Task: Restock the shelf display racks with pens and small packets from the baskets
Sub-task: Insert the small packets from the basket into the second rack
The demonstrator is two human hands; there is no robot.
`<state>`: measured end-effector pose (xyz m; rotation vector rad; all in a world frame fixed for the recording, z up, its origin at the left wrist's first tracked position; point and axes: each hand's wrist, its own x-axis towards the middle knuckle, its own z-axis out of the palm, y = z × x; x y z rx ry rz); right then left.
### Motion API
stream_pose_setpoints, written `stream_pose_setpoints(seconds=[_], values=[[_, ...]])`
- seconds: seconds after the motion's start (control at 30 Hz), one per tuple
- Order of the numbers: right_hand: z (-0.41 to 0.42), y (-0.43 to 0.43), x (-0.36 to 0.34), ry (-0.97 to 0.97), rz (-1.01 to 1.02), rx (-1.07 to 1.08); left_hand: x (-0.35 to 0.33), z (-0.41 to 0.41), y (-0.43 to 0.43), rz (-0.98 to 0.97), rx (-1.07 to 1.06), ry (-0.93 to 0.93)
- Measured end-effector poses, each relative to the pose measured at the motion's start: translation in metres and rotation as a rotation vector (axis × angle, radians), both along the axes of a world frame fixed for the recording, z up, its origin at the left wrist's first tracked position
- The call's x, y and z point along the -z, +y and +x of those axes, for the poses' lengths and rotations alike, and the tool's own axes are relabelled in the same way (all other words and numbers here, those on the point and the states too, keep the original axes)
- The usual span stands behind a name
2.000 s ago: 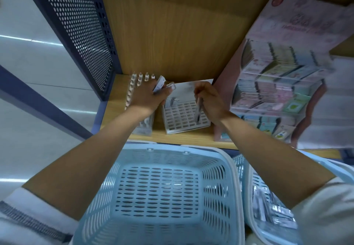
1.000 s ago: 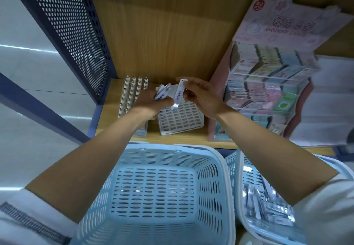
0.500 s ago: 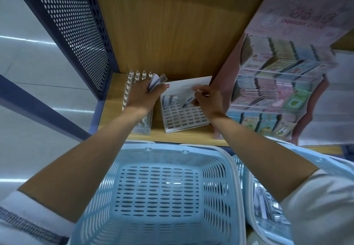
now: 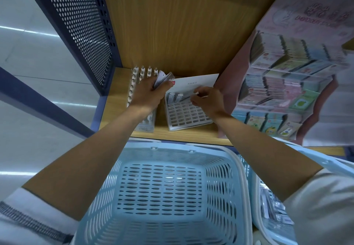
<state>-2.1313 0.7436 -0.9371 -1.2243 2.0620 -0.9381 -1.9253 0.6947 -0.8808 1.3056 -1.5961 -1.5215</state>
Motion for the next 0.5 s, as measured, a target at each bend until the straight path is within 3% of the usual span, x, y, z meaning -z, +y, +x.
stream_pose_setpoints(seconds=[0.2,0.5], values=[[0.0049,-0.0060,-0.0006,0.278,-0.105,-0.060,0.0017,0.0001,-0.0010,0.009,0.020,0.004],[-0.0029,-0.0057,-0.0025,0.408,-0.074,-0.151,-0.0019,0.0013,0.0010,0.021,0.050,0.044]])
